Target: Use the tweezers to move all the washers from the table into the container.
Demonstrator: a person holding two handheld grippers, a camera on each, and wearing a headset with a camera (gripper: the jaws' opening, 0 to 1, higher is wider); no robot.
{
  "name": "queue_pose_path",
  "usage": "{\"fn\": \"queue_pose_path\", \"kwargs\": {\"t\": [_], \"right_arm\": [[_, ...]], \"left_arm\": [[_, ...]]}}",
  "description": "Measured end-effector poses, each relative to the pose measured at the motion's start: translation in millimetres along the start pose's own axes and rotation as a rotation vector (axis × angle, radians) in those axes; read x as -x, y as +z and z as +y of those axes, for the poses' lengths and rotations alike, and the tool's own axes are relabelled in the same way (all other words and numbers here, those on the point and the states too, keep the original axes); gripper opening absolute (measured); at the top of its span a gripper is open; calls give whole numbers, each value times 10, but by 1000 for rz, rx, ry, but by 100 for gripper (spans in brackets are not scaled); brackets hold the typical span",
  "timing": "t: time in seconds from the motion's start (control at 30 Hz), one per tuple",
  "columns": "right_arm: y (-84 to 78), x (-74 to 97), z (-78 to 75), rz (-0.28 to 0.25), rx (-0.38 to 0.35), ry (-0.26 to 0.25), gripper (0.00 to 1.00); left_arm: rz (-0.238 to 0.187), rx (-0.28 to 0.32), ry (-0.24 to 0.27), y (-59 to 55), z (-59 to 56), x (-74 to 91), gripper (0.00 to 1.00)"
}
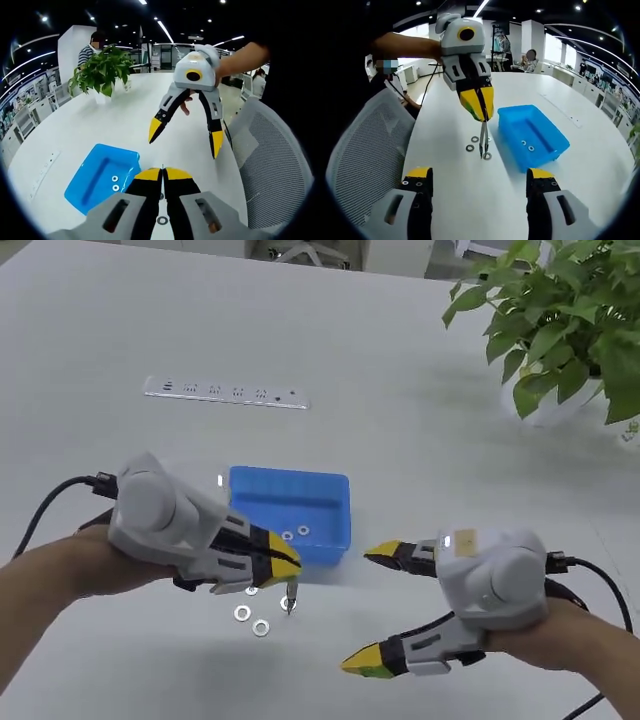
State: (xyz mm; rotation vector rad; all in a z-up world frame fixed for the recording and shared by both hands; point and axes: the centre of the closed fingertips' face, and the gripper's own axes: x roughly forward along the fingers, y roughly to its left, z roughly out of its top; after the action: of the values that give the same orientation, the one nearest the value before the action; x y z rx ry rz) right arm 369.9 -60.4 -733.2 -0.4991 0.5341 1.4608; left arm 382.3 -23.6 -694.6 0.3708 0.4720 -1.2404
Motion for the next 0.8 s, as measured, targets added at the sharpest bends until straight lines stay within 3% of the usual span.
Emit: {"fn": "queue_pose_path", "kwargs": {"t": [0.37, 0.8], "right_arm": [[143, -251, -43, 13, 103, 55, 52], [113, -527, -64, 52, 142, 105, 28]], "left_arm": [[21, -27, -16, -16, 16, 6, 5], [34, -38, -29, -16, 12, -3, 5]]}}
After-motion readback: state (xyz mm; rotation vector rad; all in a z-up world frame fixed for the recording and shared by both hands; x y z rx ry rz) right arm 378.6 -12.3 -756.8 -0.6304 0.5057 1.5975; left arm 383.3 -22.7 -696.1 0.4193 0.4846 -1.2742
